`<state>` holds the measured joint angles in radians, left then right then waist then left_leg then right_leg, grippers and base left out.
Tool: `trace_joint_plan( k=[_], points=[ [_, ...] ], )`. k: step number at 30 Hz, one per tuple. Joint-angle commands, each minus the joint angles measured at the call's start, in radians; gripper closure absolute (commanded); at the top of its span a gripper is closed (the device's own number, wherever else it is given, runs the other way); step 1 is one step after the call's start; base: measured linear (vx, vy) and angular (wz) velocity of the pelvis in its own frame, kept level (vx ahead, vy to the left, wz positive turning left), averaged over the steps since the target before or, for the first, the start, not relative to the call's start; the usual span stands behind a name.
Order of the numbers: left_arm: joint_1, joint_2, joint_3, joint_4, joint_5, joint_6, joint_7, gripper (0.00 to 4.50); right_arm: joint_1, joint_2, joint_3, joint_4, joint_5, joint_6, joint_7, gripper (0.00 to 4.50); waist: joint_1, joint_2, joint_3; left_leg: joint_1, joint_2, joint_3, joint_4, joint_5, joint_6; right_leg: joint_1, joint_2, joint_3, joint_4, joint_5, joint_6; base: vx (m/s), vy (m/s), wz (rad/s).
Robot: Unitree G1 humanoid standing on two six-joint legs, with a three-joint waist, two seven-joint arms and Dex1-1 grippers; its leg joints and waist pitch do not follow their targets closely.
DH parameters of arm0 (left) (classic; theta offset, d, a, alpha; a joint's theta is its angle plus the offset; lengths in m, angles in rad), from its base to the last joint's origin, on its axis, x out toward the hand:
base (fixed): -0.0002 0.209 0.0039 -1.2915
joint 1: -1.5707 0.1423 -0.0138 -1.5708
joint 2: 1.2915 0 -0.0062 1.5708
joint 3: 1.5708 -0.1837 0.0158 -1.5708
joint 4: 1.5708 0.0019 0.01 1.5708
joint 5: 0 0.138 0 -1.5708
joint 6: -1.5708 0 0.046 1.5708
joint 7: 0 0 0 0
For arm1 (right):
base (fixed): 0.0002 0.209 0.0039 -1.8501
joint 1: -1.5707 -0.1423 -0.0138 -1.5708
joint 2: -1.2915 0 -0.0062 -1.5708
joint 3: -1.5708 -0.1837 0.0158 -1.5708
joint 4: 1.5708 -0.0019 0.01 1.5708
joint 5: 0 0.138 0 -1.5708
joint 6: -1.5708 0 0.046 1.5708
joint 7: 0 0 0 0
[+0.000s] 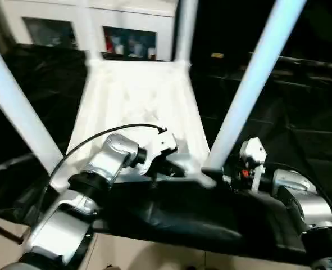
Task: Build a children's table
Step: Rotate leg to tighten
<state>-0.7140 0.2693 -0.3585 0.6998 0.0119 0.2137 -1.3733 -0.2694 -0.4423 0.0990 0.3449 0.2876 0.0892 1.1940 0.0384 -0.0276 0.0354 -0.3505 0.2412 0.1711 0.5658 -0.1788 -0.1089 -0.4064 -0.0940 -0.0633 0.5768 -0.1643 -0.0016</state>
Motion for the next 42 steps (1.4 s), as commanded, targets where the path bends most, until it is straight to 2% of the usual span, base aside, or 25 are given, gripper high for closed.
trace_joint_plan(
  k=[1,4,6,8,10,11,12,17,20,22,23,24,26,29,31,32,33,34,35,36,37,38,39,40,42],
  points=[
    [0.013,0.002,-0.038,-0.041,-0.022,0.036,-0.081,4.50,0.020,-0.030,0.033,-0.046,0.021,0.028,0.083,1.40,0.002,-0.001,-0.059,0.003,-0.012,0.022,-0.054,-0.174,0.123,0.059,-0.021,0.026,-0.037,-0.027,-0.306,0.000,0.000,0.00],
    [0.019,0.012,-0.038,-0.058,-0.026,0.045,-0.095,4.50,0.032,-0.051,0.050,-0.063,0.021,0.049,0.114,1.40,0.009,-0.001,-0.056,0.003,-0.012,0.024,-0.056,-0.209,0.109,0.059,-0.023,0.026,-0.043,-0.091,-0.289,0.000,0.000,0.00],
    [0.021,0.013,-0.037,-0.060,-0.025,0.044,-0.094,4.50,0.035,-0.047,0.051,-0.053,0.018,0.046,0.113,1.66,0.013,-0.002,-0.055,0.001,-0.012,0.023,-0.057,-0.223,0.092,0.059,-0.025,0.026,-0.047,-0.137,-0.272,0.000,0.000,0.00],
    [0.023,0.010,-0.033,-0.060,-0.019,0.042,-0.082,4.50,-0.008,-0.007,0.048,0.100,-0.009,-0.017,0.117,1.75,0.013,-0.003,-0.055,0.002,-0.013,0.024,-0.057,-0.234,0.079,0.055,-0.026,0.026,-0.051,-0.174,-0.258,0.000,0.000,0.00],
    [0.024,0.009,-0.032,-0.063,-0.016,0.041,-0.074,4.50,-0.049,0.019,0.043,0.226,-0.034,-0.075,0.114,1.97,0.007,-0.003,-0.054,0.001,-0.015,0.023,-0.057,-0.267,0.059,0.052,-0.028,0.023,-0.058,-0.247,-0.246,0.000,0.000,0.00],
    [0.024,0.009,-0.032,-0.063,-0.016,0.041,-0.074,4.50,-0.049,0.019,0.043,0.226,-0.034,-0.075,0.114,2.06,0.006,-0.003,-0.055,0.002,-0.014,0.022,-0.056,-0.271,0.058,0.050,-0.028,0.023,-0.056,-0.250,-0.246,0.000,0.000,0.00],
    [0.025,0.008,-0.030,-0.066,-0.016,0.040,-0.057,4.50,-0.084,0.034,0.037,0.332,-0.045,-0.115,0.104,2.11,0.002,-0.001,-0.052,-0.001,-0.015,0.021,-0.060,-0.275,0.057,0.051,-0.025,0.022,-0.059,-0.262,-0.240,0.000,0.000,0.00],
    [0.015,-0.016,-0.009,-0.040,-0.007,0.014,0.026,4.50,-0.131,0.067,0.011,0.494,-0.068,-0.159,-0.010,2.31,-0.015,-0.002,-0.049,-0.001,-0.017,0.016,-0.061,-0.319,0.044,0.049,-0.025,0.018,-0.070,-0.365,-0.206,0.000,0.000,0.00],
    [0.007,-0.054,0.013,-0.008,0.002,-0.009,0.121,4.50,-0.157,0.109,-0.019,0.595,-0.084,-0.189,-0.154,2.40,-0.028,0.000,-0.047,0.001,-0.019,0.013,-0.063,-0.359,0.027,0.043,-0.023,0.013,-0.079,-0.430,-0.184,0.000,0.000,0.00],
    [0.001,-0.077,0.023,0.013,0.012,-0.017,0.188,4.50,-0.164,0.131,-0.032,0.638,-0.088,-0.208,-0.219,2.41,-0.041,-0.006,-0.046,-0.003,-0.022,0.007,-0.063,-0.397,0.025,0.044,-0.023,0.006,-0.086,-0.498,-0.153,0.000,0.000,0.00],
    [-0.007,-0.109,0.031,0.037,0.025,-0.022,0.266,4.50,-0.161,0.165,-0.044,0.643,-0.085,-0.220,-0.280,2.42,-0.043,-0.001,-0.045,-0.001,-0.022,0.006,-0.063,-0.408,0.023,0.041,-0.023,0.005,-0.088,-0.511,-0.148,0.000,0.000,0.00],
    [-0.010,-0.125,0.035,0.045,0.031,-0.024,0.305,4.50,-0.157,0.183,-0.048,0.633,-0.084,-0.215,-0.316,2.44,-0.046,-0.003,-0.045,0.006,-0.023,0.006,-0.061,-0.432,0.021,0.033,-0.022,0.002,-0.097,-0.540,-0.137,0.000,0.000,0.00],
    [-0.014,-0.144,0.040,0.054,0.033,-0.022,0.346,4.50,-0.159,0.201,-0.056,0.632,-0.081,-0.211,-0.357,2.45,-0.052,-0.005,-0.043,0.007,-0.026,0.002,-0.059,-0.465,0.023,0.031,-0.020,-0.006,-0.105,-0.592,-0.113,0.000,0.000,0.00],
    [-0.021,-0.191,0.049,0.072,0.043,-0.025,0.424,4.50,-0.175,0.251,-0.080,0.646,-0.070,-0.231,-0.427,2.48,-0.063,0.001,-0.044,0.014,-0.028,-0.004,-0.056,-0.507,0.021,0.024,-0.021,-0.019,-0.121,-0.634,-0.087,0.000,0.000,0.00],
    [-0.024,-0.234,0.042,0.082,0.059,-0.034,0.471,4.50,-0.198,0.281,-0.081,0.655,-0.099,-0.256,-0.534,2.48,-0.071,0.012,-0.043,0.003,-0.025,-0.012,-0.067,-0.524,0.025,0.036,-0.020,-0.030,-0.122,-0.591,-0.091,0.000,0.000,0.00],
    [-0.024,-0.240,0.040,0.082,0.062,-0.036,0.479,4.50,-0.202,0.286,-0.080,0.655,-0.104,-0.258,-0.554,2.48,-0.073,0.012,-0.043,0.003,-0.023,-0.015,-0.069,-0.536,0.024,0.039,-0.022,-0.036,-0.125,-0.591,-0.088,0.000,0.000,0.00],
    [-0.024,-0.253,0.030,0.087,0.071,-0.047,0.493,4.50,-0.217,0.300,-0.075,0.651,-0.119,-0.267,-0.590,2.48,-0.079,0.017,-0.040,0.007,-0.021,-0.020,-0.072,-0.565,0.024,0.042,-0.024,-0.049,-0.132,-0.593,-0.083,0.000,0.000,0.00],
    [-0.025,-0.263,0.020,0.093,0.084,-0.062,0.510,4.50,-0.227,0.311,-0.057,0.624,-0.151,-0.286,-0.620,2.48,-0.088,0.019,-0.040,0.003,-0.021,-0.027,-0.076,-0.589,0.023,0.051,-0.025,-0.062,-0.136,-0.589,-0.073,-0.038,0.038,-0.19],
    [-0.026,-0.266,0.017,0.095,0.088,-0.065,0.516,4.50,-0.227,0.313,-0.049,0.612,-0.163,-0.292,-0.629,2.48,-0.089,0.023,-0.040,0.005,-0.020,-0.028,-0.076,-0.598,0.024,0.054,-0.026,-0.066,-0.140,-0.582,-0.072,0.000,0.000,0.00],
    [-0.026,-0.269,0.015,0.097,0.092,-0.067,0.522,4.50,-0.227,0.313,-0.040,0.599,-0.177,-0.297,-0.638,2.48,-0.096,0.024,-0.035,0.019,-0.018,-0.028,-0.077,-0.634,0.031,0.048,-0.023,-0.080,-0.149,-0.561,-0.076,0.000,0.000,0.00],
    [-0.025,-0.271,0.011,0.096,0.094,-0.066,0.523,4.50,-0.223,0.321,-0.032,0.549,-0.182,-0.284,-0.643,1.81,-0.101,0.027,-0.031,0.031,-0.018,-0.026,-0.076,-0.667,0.038,0.048,-0.022,-0.096,-0.158,-0.555,-0.073,0.000,0.000,0.00],
    [-0.024,-0.271,0.011,0.095,0.094,-0.066,0.523,4.50,-0.222,0.322,-0.032,0.543,-0.182,-0.281,-0.642,1.81,-0.103,0.027,-0.028,0.036,-0.017,-0.025,-0.076,-0.678,0.041,0.048,-0.023,-0.105,-0.165,-0.557,-0.068,0.000,0.000,0.00],
    [-0.024,-0.272,0.011,0.096,0.094,-0.066,0.525,4.50,-0.220,0.327,-0.032,0.525,-0.180,-0.274,-0.645,1.82,-0.108,0.030,-0.027,0.035,-0.015,-0.026,-0.075,-0.679,0.046,0.056,-0.030,-0.117,-0.168,-0.566,-0.053,0.000,0.000,0.00],
    [-0.024,-0.271,0.014,0.095,0.092,-0.065,0.525,4.50,-0.211,0.329,-0.032,0.488,-0.173,-0.254,-0.636,1.57,-0.110,0.032,-0.025,0.029,-0.010,-0.030,-0.082,-0.692,0.043,0.066,-0.032,-0.121,-0.162,-0.558,-0.041,0.000,0.000,0.00],
    [-0.025,-0.269,0.020,0.096,0.092,-0.064,0.521,4.50,-0.208,0.324,-0.027,0.470,-0.178,-0.253,-0.631,1.42,-0.109,0.037,-0.020,0.031,0.000,-0.031,-0.093,-0.728,0.039,0.072,-0.038,-0.122,-0.153,-0.529,-0.040,0.000,0.000,0.00]
  ],
)
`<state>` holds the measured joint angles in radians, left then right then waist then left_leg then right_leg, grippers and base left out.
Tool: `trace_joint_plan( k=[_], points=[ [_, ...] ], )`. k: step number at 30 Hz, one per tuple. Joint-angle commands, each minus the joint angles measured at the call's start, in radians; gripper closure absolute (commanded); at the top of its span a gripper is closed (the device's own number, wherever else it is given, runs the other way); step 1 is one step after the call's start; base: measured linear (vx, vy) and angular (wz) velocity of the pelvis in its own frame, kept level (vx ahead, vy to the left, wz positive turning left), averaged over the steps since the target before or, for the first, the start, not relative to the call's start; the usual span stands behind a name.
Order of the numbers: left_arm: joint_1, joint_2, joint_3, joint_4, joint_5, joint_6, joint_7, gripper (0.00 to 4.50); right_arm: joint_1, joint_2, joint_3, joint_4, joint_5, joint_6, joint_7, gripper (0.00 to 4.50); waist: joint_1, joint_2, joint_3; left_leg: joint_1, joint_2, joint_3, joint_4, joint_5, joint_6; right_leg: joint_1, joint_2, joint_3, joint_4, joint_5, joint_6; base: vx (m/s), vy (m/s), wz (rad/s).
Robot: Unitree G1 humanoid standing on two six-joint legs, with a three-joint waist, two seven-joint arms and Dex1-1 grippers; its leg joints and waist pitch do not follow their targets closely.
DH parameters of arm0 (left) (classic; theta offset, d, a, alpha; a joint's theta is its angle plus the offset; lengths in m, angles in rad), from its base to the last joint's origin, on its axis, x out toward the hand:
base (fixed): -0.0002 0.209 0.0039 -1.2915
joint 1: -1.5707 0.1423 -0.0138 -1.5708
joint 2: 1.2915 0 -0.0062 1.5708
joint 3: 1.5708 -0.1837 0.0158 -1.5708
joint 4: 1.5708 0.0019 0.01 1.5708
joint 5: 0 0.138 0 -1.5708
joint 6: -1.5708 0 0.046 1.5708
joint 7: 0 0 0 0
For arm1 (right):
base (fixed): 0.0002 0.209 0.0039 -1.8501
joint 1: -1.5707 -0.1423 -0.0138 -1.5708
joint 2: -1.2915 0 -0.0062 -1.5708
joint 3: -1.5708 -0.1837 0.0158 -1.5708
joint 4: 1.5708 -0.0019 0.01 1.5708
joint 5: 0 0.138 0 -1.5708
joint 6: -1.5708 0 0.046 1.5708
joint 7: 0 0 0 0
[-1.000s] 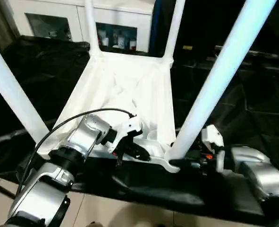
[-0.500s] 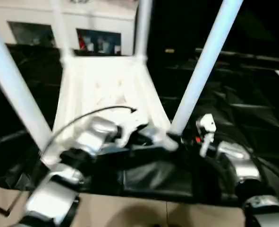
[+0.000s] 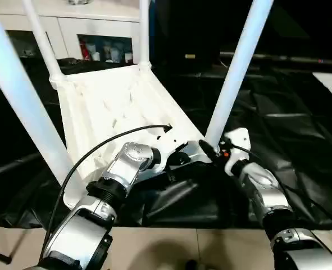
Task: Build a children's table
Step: Rotate leg to tighten
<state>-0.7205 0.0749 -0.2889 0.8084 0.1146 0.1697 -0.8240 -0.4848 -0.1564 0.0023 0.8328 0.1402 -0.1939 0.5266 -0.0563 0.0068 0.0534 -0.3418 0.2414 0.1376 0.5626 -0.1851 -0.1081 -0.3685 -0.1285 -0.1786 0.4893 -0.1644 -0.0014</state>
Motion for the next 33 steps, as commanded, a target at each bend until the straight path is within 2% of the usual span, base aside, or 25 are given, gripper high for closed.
trace_joint_plan(
  k=[1,3,5,6,7,8,9,10,11,12,14,15,16,17,18,19,20,21,22,23,24,26,28,31,33],
  points=[
    [-0.019,-0.070,-0.044,-0.012,-0.013,-0.020,-0.037,4.50,0.011,0.031,0.074,-0.033,-0.029,0.027,0.053,1.34,-0.012,0.004,-0.031,0.027,0.000,0.004,-0.096,-0.748,0.032,0.030,-0.003,-0.007,-0.067,-0.543,-0.036,0.000,0.000,0.00],
    [-0.017,-0.051,-0.036,-0.019,-0.021,-0.019,-0.074,4.50,0.031,0.002,0.074,-0.095,0.007,0.042,0.147,1.34,-0.015,0.001,-0.029,0.033,-0.006,0.004,-0.090,-0.747,0.030,0.030,-0.005,-0.014,-0.074,-0.597,-0.013,0.000,0.000,0.00],
    [-0.013,-0.029,-0.035,-0.031,-0.028,-0.017,-0.117,4.50,0.057,-0.036,0.081,-0.167,0.040,0.066,0.250,1.34,-0.012,-0.003,-0.032,0.044,-0.021,0.011,-0.072,-0.686,0.037,0.017,-0.016,-0.014,-0.095,-0.653,0.000,0.000,0.000,0.00],
    [-0.011,-0.018,-0.037,-0.037,-0.033,-0.015,-0.142,4.50,0.069,-0.056,0.087,-0.200,0.054,0.075,0.296,1.34,-0.005,-0.008,-0.034,0.041,-0.034,0.017,-0.059,-0.617,0.042,0.012,-0.025,-0.010,-0.103,-0.682,0.002,0.000,0.000,0.00],
    [-0.009,-0.011,-0.038,-0.041,-0.036,-0.014,-0.157,4.50,0.076,-0.068,0.091,-0.220,0.062,0.080,0.321,1.34,0.000,-0.009,-0.037,0.024,-0.035,0.016,-0.061,-0.562,0.047,0.019,-0.031,-0.002,-0.095,-0.680,-0.005,0.000,0.000,0.00],
    [-0.006,0.004,-0.042,-0.049,-0.039,-0.010,-0.186,4.50,0.089,-0.095,0.094,-0.258,0.083,0.092,0.372,1.34,0.000,-0.007,-0.039,0.015,-0.032,0.013,-0.065,-0.542,0.047,0.025,-0.031,0.003,-0.087,-0.660,-0.014,0.000,0.000,0.00],
    [-0.004,0.019,-0.045,-0.057,-0.044,-0.009,-0.217,4.50,0.099,-0.121,0.096,-0.290,0.103,0.104,0.419,1.34,0.009,-0.006,-0.044,0.002,-0.025,0.012,-0.074,-0.513,0.053,0.032,-0.031,0.019,-0.074,-0.605,-0.038,0.000,0.000,0.00],
    [-0.001,0.034,-0.049,-0.065,-0.050,-0.007,-0.250,4.50,0.107,-0.142,0.096,-0.318,0.121,0.121,0.460,1.34,0.016,-0.010,-0.053,-0.002,-0.020,0.016,-0.076,-0.464,0.067,0.031,-0.029,0.039,-0.055,-0.511,-0.090,0.000,0.000,0.00],
    [0.003,0.052,-0.055,-0.078,-0.056,-0.002,-0.289,4.50,0.115,-0.166,0.098,-0.344,0.139,0.140,0.504,1.34,0.021,-0.011,-0.058,-0.011,-0.016,0.017,-0.076,-0.425,0.075,0.034,-0.029,0.048,-0.041,-0.448,-0.120,0.053,-0.008,0.04],
    [0.007,0.067,-0.059,-0.088,-0.060,0.004,-0.321,4.50,0.118,-0.182,0.102,-0.359,0.147,0.156,0.535,1.34,0.031,-0.017,-0.064,-0.025,-0.014,0.028,-0.073,-0.314,0.104,0.028,-0.017,0.071,-0.012,-0.299,-0.191,0.000,0.000,0.00],
    [0.015,0.092,-0.067,-0.110,-0.068,0.012,-0.387,4.50,0.123,-0.208,0.106,-0.383,0.155,0.185,0.582,1.34,0.036,-0.026,-0.061,-0.029,-0.017,0.035,-0.068,-0.294,0.122,0.025,-0.013,0.080,-0.001,-0.281,-0.213,0.033,-0.010,0.03],
    [0.022,0.113,-0.074,-0.129,-0.073,0.022,-0.433,4.50,0.128,-0.227,0.110,-0.396,0.161,0.205,0.617,1.34,0.044,-0.028,-0.062,-0.026,-0.019,0.043,-0.061,-0.285,0.132,0.016,-0.010,0.093,0.004,-0.297,-0.217,0.066,-0.019,0.05],
    [0.030,0.132,-0.081,-0.149,-0.081,0.032,-0.480,4.50,0.131,-0.245,0.113,-0.406,0.165,0.223,0.649,1.34,0.057,-0.025,-0.065,-0.008,-0.014,0.049,-0.057,-0.271,0.136,0.005,-0.012,0.102,0.008,-0.279,-0.241,0.085,-0.032,0.13],
    [0.037,0.150,-0.087,-0.168,-0.089,0.041,-0.516,4.50,0.134,-0.259,0.117,-0.413,0.166,0.234,0.673,1.34,0.057,-0.029,-0.068,-0.011,-0.015,0.052,-0.053,-0.252,0.142,0.007,-0.010,0.106,0.015,-0.249,-0.250,0.096,-0.040,0.12],
    [0.041,0.164,-0.090,-0.180,-0.094,0.049,-0.539,4.50,0.135,-0.271,0.122,-0.415,0.165,0.239,0.693,1.34,0.065,-0.029,-0.070,-0.013,-0.013,0.056,-0.050,-0.214,0.153,0.008,-0.007,0.112,0.028,-0.197,-0.268,0.096,-0.040,0.12],
    [0.043,0.181,-0.091,-0.188,-0.098,0.056,-0.560,4.50,0.135,-0.282,0.128,-0.420,0.164,0.247,0.708,1.34,0.071,-0.034,-0.075,-0.022,-0.016,0.057,-0.044,-0.149,0.164,0.016,-0.004,0.117,0.046,-0.110,-0.286,0.080,-0.036,0.02],
    [0.043,0.181,-0.091,-0.188,-0.098,0.056,-0.560,4.50,0.135,-0.282,0.128,-0.420,0.164,0.247,0.708,1.34,0.076,-0.031,-0.079,-0.021,-0.017,0.058,-0.040,-0.113,0.173,0.015,-0.002,0.118,0.055,-0.055,-0.298,0.077,-0.029,-0.01],
    [0.042,0.186,-0.090,-0.187,-0.098,0.057,-0.562,4.50,0.134,-0.284,0.129,-0.420,0.164,0.249,0.711,1.34,0.079,-0.028,-0.085,-0.016,-0.020,0.059,-0.032,-0.035,0.198,0.015,0.000,0.119,0.068,0.058,-0.327,0.077,-0.029,-0.01],
    [0.043,0.191,-0.090,-0.189,-0.098,0.059,-0.566,4.50,0.133,-0.285,0.130,-0.420,0.164,0.253,0.714,1.34,0.087,-0.032,-0.088,-0.018,-0.022,0.060,-0.026,0.024,0.225,0.019,0.001,0.120,0.077,0.141,-0.345,0.059,-0.019,-0.01],
    [0.044,0.194,-0.089,-0.190,-0.099,0.060,-0.567,4.50,0.131,-0.284,0.131,-0.420,0.164,0.257,0.717,1.34,0.091,-0.032,-0.088,-0.018,-0.023,0.061,-0.023,0.041,0.235,0.018,0.001,0.120,0.080,0.163,-0.349,0.000,0.000,0.00],
    [0.040,0.195,-0.084,-0.185,-0.098,0.061,-0.558,4.50,0.126,-0.280,0.135,-0.416,0.162,0.267,0.719,1.34,0.098,-0.038,-0.086,-0.025,-0.026,0.064,-0.019,0.035,0.245,0.020,0.002,0.121,0.081,0.153,-0.343,0.000,0.000,0.00],
    [0.039,0.197,-0.081,-0.185,-0.099,0.061,-0.554,4.50,0.124,-0.277,0.136,-0.419,0.163,0.277,0.717,1.50,0.102,-0.037,-0.081,-0.027,-0.022,0.064,-0.022,-0.006,0.231,0.018,0.000,0.119,0.075,0.080,-0.327,0.000,0.000,0.00],
    [0.038,0.195,-0.077,-0.182,-0.098,0.058,-0.543,4.50,0.123,-0.275,0.135,-0.421,0.169,0.288,0.718,1.50,0.106,-0.036,-0.077,-0.026,-0.019,0.064,-0.026,-0.067,0.191,0.017,-0.002,0.118,0.066,-0.042,-0.295,0.000,0.000,0.00],
    [0.039,0.196,-0.072,-0.190,-0.098,0.062,-0.526,4.50,0.124,-0.275,0.132,-0.425,0.178,0.305,0.723,1.84,0.105,-0.033,-0.067,-0.021,-0.017,0.062,-0.035,-0.191,0.107,0.009,-0.001,0.121,0.047,-0.228,-0.236,0.000,0.000,0.00],
    [0.042,0.197,-0.070,-0.197,-0.099,0.066,-0.513,4.50,0.126,-0.273,0.130,-0.422,0.181,0.306,0.720,1.96,0.104,-0.036,-0.067,-0.022,-0.018,0.060,-0.038,-0.212,0.084,0.007,0.001,0.123,0.043,-0.263,-0.214,0.000,0.000,0.00]
  ],
)
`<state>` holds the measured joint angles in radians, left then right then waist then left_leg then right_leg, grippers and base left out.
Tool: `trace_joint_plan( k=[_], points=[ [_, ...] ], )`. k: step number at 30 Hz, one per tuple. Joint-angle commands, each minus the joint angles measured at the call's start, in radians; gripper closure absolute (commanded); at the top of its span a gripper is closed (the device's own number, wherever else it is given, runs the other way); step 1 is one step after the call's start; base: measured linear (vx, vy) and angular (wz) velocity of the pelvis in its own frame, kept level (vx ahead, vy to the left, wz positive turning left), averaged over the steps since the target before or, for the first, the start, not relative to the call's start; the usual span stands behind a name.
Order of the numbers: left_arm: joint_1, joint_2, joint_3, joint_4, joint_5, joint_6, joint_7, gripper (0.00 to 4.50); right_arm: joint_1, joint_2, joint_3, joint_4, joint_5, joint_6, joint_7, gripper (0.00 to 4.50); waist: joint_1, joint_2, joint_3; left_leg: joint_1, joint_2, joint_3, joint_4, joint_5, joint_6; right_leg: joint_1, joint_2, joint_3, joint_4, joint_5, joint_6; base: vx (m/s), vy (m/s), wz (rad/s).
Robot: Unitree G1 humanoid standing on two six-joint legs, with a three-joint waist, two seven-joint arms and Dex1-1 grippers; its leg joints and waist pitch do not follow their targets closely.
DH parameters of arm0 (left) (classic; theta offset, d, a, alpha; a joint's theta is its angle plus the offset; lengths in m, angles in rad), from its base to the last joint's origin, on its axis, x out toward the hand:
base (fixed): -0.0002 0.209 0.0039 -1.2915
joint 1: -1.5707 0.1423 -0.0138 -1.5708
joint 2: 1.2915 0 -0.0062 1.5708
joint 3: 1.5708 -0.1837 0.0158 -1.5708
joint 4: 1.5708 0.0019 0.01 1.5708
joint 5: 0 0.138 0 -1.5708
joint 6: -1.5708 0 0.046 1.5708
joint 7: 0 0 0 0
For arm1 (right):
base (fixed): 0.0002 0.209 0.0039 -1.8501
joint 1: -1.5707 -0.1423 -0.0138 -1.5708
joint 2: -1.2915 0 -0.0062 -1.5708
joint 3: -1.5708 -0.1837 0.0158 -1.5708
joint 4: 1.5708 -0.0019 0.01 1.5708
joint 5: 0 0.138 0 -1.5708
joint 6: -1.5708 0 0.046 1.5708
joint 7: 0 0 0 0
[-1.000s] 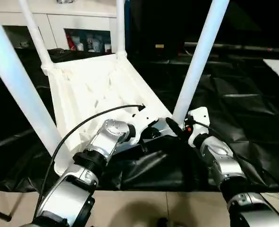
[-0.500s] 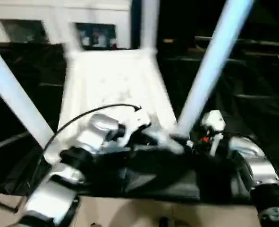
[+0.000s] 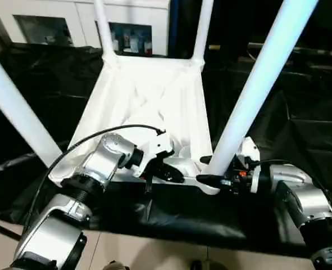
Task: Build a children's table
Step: Rotate leg to tighten
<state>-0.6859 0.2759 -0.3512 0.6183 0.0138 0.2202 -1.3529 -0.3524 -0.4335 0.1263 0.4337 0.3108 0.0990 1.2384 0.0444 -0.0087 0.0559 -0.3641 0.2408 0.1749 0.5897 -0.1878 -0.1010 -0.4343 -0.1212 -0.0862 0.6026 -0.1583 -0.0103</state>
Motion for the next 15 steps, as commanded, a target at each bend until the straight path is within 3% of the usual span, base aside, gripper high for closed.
trace_joint_plan(
  k=[1,3,4,8,9,11,15],
  points=[
    [0.006,-0.009,-0.002,-0.001,0.003,0.012,0.034,4.50,-0.004,0.009,0.001,-0.021,0.010,0.011,-0.004,2.08,0.003,-0.021,-0.070,-0.001,-0.018,0.022,-0.064,-0.205,0.076,0.073,-0.007,0.030,-0.070,-0.269,-0.200,0.000,0.000,0.00],
    [0.003,-0.015,0.004,0.007,0.005,0.008,0.055,4.50,0.000,0.017,-0.007,-0.019,0.010,0.008,-0.020,2.19,0.002,-0.022,-0.070,-0.002,-0.019,0.022,-0.064,-0.200,0.074,0.071,-0.005,0.031,-0.071,-0.275,-0.193,0.000,0.000,0.00],
    [-0.001,-0.027,0.017,0.022,0.009,0.001,0.104,4.50,0.004,0.037,-0.017,-0.011,-0.005,0.006,-0.078,2.21,0.002,-0.017,-0.070,-0.004,-0.021,0.021,-0.064,-0.197,0.070,0.071,-0.005,0.032,-0.071,-0.279,-0.189,0.000,0.000,0.00],
    [-0.011,-0.059,0.046,0.049,0.023,-0.011,0.221,4.50,0.015,0.082,-0.026,-0.001,-0.039,0.009,-0.197,2.34,-0.007,-0.023,-0.070,-0.009,-0.025,0.019,-0.065,-0.210,0.053,0.070,-0.001,0.033,-0.078,-0.337,-0.156,0.000,0.000,0.00],
    [-0.017,-0.084,0.057,0.063,0.036,-0.009,0.301,4.50,0.016,0.129,-0.034,0.021,-0.071,0.004,-0.315,2.40,-0.009,-0.022,-0.069,-0.004,-0.027,0.021,-0.064,-0.221,0.044,0.064,0.002,0.038,-0.083,-0.359,-0.146,0.000,0.000,0.00],
    [-0.022,-0.112,0.068,0.070,0.046,0.002,0.381,4.50,0.017,0.178,-0.042,0.040,-0.113,-0.003,-0.457,2.44,-0.014,-0.024,-0.067,-0.009,-0.030,0.019,-0.067,-0.227,0.032,0.066,0.004,0.036,-0.087,-0.402,-0.124,0.000,0.000,0.00],
    [-0.026,-0.179,0.083,0.069,0.058,0.039,0.525,4.50,-0.009,0.291,-0.108,0.084,-0.146,0.035,-0.766,2.50,-0.027,-0.024,-0.064,-0.008,-0.036,0.014,-0.070,-0.272,0.008,0.059,0.005,0.031,-0.103,-0.522,-0.064,0.000,0.000,0.00]
  ],
)
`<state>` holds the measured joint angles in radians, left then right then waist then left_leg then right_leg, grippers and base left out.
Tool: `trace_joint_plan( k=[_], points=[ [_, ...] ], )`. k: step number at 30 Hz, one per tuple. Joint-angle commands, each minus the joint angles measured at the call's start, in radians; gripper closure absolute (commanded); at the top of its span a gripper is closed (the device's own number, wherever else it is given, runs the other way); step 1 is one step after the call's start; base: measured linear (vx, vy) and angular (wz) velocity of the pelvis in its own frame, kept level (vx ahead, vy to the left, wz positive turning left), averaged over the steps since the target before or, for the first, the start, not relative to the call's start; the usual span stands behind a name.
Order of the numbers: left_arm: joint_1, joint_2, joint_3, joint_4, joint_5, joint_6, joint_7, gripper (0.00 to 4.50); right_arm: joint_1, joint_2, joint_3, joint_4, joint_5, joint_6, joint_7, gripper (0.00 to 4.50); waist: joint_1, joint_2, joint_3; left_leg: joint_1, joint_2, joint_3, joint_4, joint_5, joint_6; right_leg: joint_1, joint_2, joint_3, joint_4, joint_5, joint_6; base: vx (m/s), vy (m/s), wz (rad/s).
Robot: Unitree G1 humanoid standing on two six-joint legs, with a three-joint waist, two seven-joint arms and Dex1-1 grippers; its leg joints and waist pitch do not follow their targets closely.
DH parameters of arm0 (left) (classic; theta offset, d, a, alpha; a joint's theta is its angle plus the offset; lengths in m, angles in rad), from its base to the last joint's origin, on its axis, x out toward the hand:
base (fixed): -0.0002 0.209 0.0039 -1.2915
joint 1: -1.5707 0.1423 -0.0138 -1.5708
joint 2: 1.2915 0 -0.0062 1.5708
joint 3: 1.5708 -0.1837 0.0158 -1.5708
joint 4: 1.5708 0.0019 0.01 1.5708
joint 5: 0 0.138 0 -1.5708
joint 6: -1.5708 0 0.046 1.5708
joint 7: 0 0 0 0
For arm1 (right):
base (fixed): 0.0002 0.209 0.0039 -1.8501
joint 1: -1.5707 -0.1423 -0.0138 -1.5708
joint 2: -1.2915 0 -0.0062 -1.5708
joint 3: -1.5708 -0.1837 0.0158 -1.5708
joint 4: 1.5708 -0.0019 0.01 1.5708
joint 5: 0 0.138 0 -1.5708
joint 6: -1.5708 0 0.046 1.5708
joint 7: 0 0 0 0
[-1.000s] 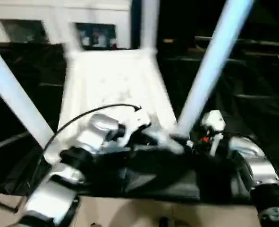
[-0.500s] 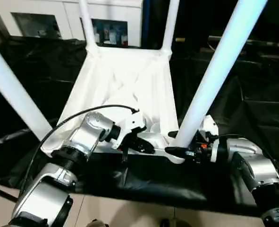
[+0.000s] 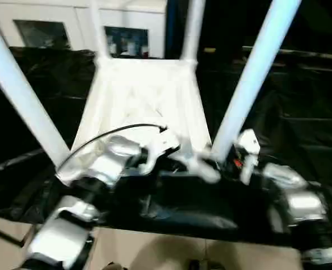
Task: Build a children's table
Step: Rotate leg to tighten
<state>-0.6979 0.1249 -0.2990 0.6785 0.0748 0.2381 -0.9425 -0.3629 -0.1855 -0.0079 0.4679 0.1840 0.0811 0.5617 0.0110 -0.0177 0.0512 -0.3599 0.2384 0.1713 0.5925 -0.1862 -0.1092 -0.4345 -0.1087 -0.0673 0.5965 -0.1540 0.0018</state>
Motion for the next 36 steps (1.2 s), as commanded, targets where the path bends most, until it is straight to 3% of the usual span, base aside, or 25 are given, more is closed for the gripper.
trace_joint_plan(
  k=[1,5,7,10,11,14,17,19,20,23,25,30,32,35,36],
  points=[
    [-0.013,-0.036,0.030,0.008,0.000,0.023,0.127,4.50,-0.004,0.054,0.019,0.057,-0.025,0.057,-0.125,2.50,0.002,-0.014,-0.062,-0.011,-0.034,0.015,-0.074,-0.286,0.015,0.059,-0.007,0.008,-0.101,-0.545,-0.068,0.000,0.000,0.00],
    [0.002,-0.077,0.014,-0.005,0.005,0.022,0.141,4.50,-0.012,0.095,0.029,0.053,-0.047,0.046,-0.156,2.50,-0.007,-0.010,-0.063,-0.006,-0.032,0.014,-0.075,-0.323,0.030,0.053,-0.003,0.006,-0.107,-0.513,-0.074,0.000,0.000,0.00],
    [0.006,-0.082,0.008,-0.011,0.006,0.021,0.133,4.50,-0.010,0.097,0.042,0.045,-0.056,0.033,-0.144,1.95,-0.008,-0.009,-0.065,-0.010,-0.029,0.014,-0.079,-0.317,0.041,0.058,-0.002,0.008,-0.101,-0.439,-0.102,0.000,0.000,0.00],
    [0.017,-0.081,-0.004,-0.028,0.001,0.022,0.104,4.50,0.002,0.088,0.067,0.013,-0.074,0.005,-0.104,1.76,-0.008,-0.010,-0.067,-0.012,-0.027,0.016,-0.080,-0.301,0.046,0.062,-0.003,0.011,-0.094,-0.370,-0.131,0.000,0.000,0.00],
    [0.019,-0.068,-0.006,-0.035,-0.002,0.022,0.090,4.50,0.007,0.063,0.074,-0.005,-0.067,-0.002,-0.065,1.53,-0.008,-0.010,-0.068,-0.011,-0.026,0.017,-0.080,-0.290,0.051,0.062,-0.003,0.014,-0.090,-0.337,-0.146,0.000,0.000,0.00],
    [0.023,-0.050,-0.010,-0.043,-0.010,0.019,0.062,4.50,0.013,0.024,0.084,-0.030,-0.047,-0.006,0.018,1.53,-0.007,-0.012,-0.071,-0.011,-0.024,0.019,-0.076,-0.283,0.072,0.067,-0.003,0.016,-0.085,-0.288,-0.173,0.000,0.000,0.00],
    [0.027,-0.007,-0.014,-0.058,-0.021,0.018,-0.007,4.50,0.046,-0.106,0.082,-0.130,0.052,0.016,0.283,1.53,0.000,-0.015,-0.073,-0.009,-0.024,0.023,-0.072,-0.270,0.095,0.069,-0.003,0.018,-0.084,-0.269,-0.191,0.000,0.000,0.00],
    [0.027,0.020,-0.017,-0.059,-0.024,0.015,-0.048,4.50,0.072,-0.196,0.086,-0.153,0.067,-0.008,0.421,1.53,0.010,-0.016,-0.074,-0.007,-0.021,0.027,-0.067,-0.238,0.119,0.067,-0.004,0.021,-0.079,-0.232,-0.206,0.000,0.000,0.00],
    [0.026,0.026,-0.017,-0.059,-0.024,0.015,-0.057,4.50,0.078,-0.217,0.084,-0.150,0.067,-0.015,0.452,1.53,0.011,-0.016,-0.076,-0.012,-0.022,0.027,-0.066,-0.216,0.126,0.072,-0.005,0.020,-0.075,-0.213,-0.215,0.000,0.000,0.00],
    [0.024,0.047,-0.018,-0.058,-0.025,0.011,-0.090,4.50,0.095,-0.281,0.076,-0.144,0.062,-0.051,0.526,1.53,0.021,-0.016,-0.076,-0.012,-0.020,0.027,-0.064,-0.192,0.130,0.071,-0.006,0.019,-0.073,-0.203,-0.223,0.000,0.000,0.00],
    [0.032,0.089,-0.037,-0.077,-0.038,0.003,-0.188,4.50,0.108,-0.350,0.043,-0.149,0.097,-0.029,0.601,1.53,0.028,-0.018,-0.076,-0.009,-0.020,0.026,-0.065,-0.195,0.131,0.072,-0.005,0.019,-0.072,-0.210,-0.227,0.000,0.000,0.00],
    [0.053,0.144,-0.068,-0.133,-0.076,0.011,-0.335,4.50,0.103,-0.406,0.007,-0.135,0.141,-0.003,0.665,1.53,0.022,-0.019,-0.073,-0.013,-0.019,0.022,-0.069,-0.235,0.114,0.073,-0.006,0.017,-0.075,-0.265,-0.214,0.000,0.000,0.00],
    [0.059,0.156,-0.073,-0.150,-0.087,0.019,-0.369,4.50,0.105,-0.417,0.001,-0.132,0.147,-0.004,0.681,1.53,0.022,-0.018,-0.073,-0.007,-0.018,0.024,-0.067,-0.245,0.107,0.068,-0.007,0.018,-0.078,-0.288,-0.209,0.000,0.000,0.00],
    [0.056,0.165,-0.074,-0.152,-0.091,0.017,-0.389,4.50,0.111,-0.440,-0.006,-0.133,0.161,-0.001,0.719,1.53,0.024,-0.018,-0.074,-0.008,-0.018,0.026,-0.066,-0.228,0.108,0.067,-0.005,0.019,-0.077,-0.275,-0.214,0.000,0.000,0.00],
    [0.054,0.166,-0.075,-0.149,-0.091,0.016,-0.390,4.50,0.114,-0.444,-0.005,-0.139,0.164,0.002,0.725,1.53,0.028,-0.017,-0.076,-0.001,-0.017,0.028,-0.064,-0.219,0.114,0.063,-0.004,0.020,-0.074,-0.243,-0.227,0.000,0.000,0.00]
  ],
)
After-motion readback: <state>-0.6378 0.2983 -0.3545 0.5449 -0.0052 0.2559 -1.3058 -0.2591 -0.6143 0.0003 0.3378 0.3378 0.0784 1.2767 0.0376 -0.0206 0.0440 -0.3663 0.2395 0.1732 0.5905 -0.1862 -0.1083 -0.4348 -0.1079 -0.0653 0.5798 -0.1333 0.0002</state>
